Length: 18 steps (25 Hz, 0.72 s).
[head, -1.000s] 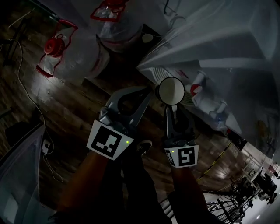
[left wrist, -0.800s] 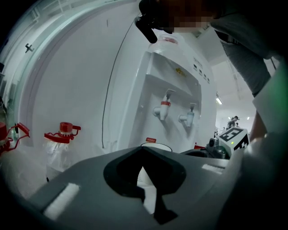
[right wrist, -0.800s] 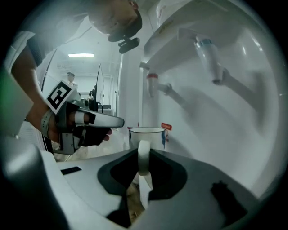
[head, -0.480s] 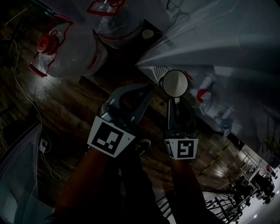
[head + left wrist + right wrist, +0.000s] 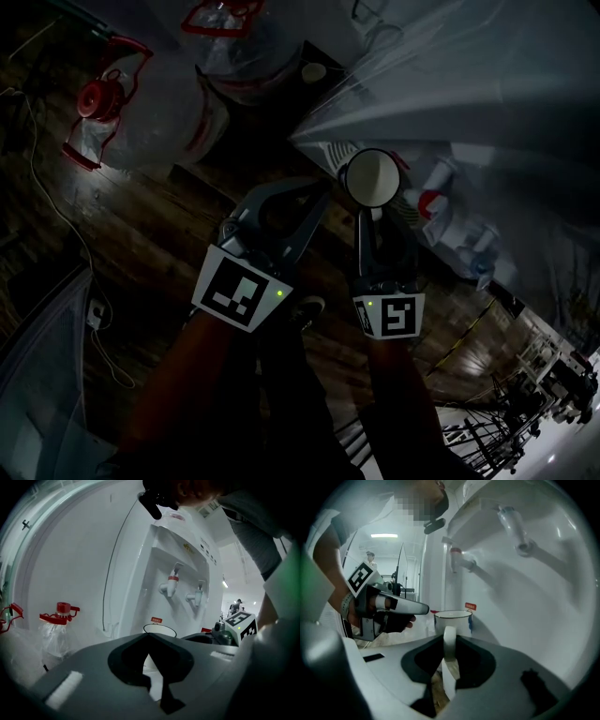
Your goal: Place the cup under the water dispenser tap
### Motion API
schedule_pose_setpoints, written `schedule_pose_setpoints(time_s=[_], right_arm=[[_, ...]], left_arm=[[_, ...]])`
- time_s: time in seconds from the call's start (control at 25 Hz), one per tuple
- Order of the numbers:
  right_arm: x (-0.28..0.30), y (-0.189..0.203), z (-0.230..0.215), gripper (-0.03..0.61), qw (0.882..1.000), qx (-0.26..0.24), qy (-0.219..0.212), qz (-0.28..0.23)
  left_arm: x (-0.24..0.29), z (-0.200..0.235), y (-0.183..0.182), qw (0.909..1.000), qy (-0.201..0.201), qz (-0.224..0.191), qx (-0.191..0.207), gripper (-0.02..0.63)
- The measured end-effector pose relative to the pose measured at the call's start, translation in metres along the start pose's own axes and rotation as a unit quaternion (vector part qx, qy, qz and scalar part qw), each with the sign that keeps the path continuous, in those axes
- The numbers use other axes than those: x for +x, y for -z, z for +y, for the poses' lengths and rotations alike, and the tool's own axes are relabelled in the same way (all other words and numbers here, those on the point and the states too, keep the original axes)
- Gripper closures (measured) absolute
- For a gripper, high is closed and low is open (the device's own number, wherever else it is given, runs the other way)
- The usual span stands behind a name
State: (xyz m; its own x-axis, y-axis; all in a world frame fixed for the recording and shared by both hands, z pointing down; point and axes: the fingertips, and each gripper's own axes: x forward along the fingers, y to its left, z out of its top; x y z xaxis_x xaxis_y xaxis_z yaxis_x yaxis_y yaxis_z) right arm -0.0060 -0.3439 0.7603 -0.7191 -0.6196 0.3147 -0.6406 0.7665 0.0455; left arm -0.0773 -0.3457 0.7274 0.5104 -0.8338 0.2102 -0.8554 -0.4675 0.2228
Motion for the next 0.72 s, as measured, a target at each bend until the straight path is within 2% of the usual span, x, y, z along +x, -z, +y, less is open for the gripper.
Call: schedule_pose_setpoints(time_s=[0.32, 0.6, 0.72], right_arm=[[0.000, -0.001, 0.010, 0.432, 1.000, -0.003, -0.019, 0.012], [-0.003, -0.006, -0.006, 0.396, 1.000, 0.017, 0.010, 0.009], [-0.004, -0.010, -0.008, 0.387, 1.000, 0.014, 0.010, 0.009]], left_arm=[[0.002, -0.003, 0.002, 1.0000, 0.001, 0.005, -0.007, 0.606], [0.001, -0.006, 0.003, 0.9999, 0.003, 0.011, -0.008, 0.606], [0.001, -0.008, 0.005, 0.9998, 0.004, 0.014, -0.011, 0.606]])
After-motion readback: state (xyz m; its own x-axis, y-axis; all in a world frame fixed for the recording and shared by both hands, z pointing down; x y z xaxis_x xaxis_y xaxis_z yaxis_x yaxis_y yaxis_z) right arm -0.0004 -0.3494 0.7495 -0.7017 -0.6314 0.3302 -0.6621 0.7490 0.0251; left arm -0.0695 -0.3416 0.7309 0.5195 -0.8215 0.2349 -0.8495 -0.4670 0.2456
